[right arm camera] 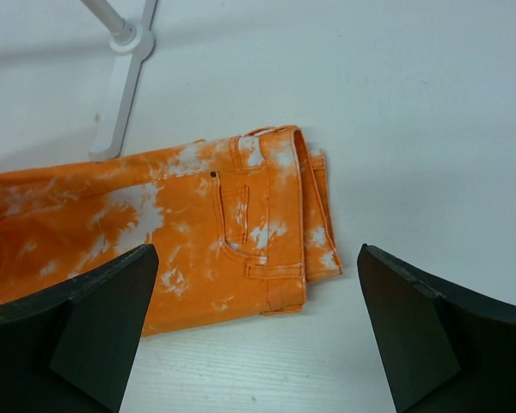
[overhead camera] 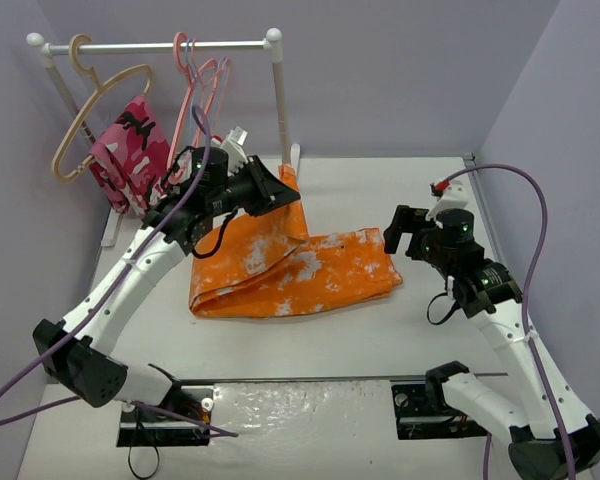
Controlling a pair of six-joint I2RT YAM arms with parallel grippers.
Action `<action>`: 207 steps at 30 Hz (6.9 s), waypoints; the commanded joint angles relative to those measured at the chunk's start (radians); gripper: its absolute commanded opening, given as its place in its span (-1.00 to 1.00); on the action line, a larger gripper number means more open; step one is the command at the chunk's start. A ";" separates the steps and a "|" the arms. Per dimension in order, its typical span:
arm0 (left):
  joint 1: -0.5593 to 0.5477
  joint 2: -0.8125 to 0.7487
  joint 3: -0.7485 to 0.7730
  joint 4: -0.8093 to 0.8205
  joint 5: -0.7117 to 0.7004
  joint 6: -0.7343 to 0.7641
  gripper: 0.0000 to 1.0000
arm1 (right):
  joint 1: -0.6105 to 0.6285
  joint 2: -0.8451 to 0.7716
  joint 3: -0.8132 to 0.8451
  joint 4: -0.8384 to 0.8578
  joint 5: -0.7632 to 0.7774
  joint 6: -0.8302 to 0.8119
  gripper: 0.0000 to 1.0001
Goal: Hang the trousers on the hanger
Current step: Fold the trousers at the center of the board, then pick up the hanger from the clothesline.
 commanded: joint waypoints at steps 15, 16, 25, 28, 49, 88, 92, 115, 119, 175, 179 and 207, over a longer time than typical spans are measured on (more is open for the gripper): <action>-0.184 0.259 0.144 0.255 -0.080 -0.081 -1.00 | -0.012 -0.152 0.021 -0.031 0.241 0.064 0.98; -0.185 0.277 0.146 0.255 -0.085 -0.080 -1.00 | -0.013 -0.151 0.018 -0.030 0.241 0.063 0.98; -0.196 0.455 0.147 0.326 -0.095 -0.062 -0.92 | -0.014 -0.118 -0.010 -0.031 0.204 0.064 0.99; -0.214 0.547 0.173 0.408 -0.082 -0.060 -0.49 | -0.014 -0.097 -0.010 -0.031 0.177 0.052 0.99; -0.088 0.093 -0.237 0.014 -0.331 0.357 -0.04 | -0.014 0.237 -0.032 0.199 -0.223 0.081 -0.10; -0.006 0.108 -0.563 0.063 -0.282 0.257 -0.83 | -0.340 0.320 -0.225 0.375 -0.134 0.177 -0.85; 0.081 0.104 -0.487 0.065 -0.243 0.335 -0.72 | -0.254 0.312 -0.225 0.412 -0.273 0.156 -0.56; 0.240 0.336 -0.457 0.276 -0.256 0.427 -1.00 | -0.162 0.261 -0.251 0.440 -0.391 0.100 -0.31; 0.202 0.230 -0.439 0.226 -0.211 0.438 -1.00 | -0.161 0.241 -0.235 0.420 -0.405 0.101 -0.30; 0.579 0.294 0.787 -0.364 -0.075 1.025 0.55 | -0.145 0.083 -0.046 0.097 -0.306 -0.051 1.00; 0.585 0.372 0.837 -0.367 -0.054 1.041 0.36 | -0.146 0.087 -0.050 0.094 -0.310 -0.053 1.00; 0.561 0.355 0.690 -0.235 0.041 0.973 -0.63 | -0.144 0.098 -0.081 0.097 -0.308 -0.042 1.00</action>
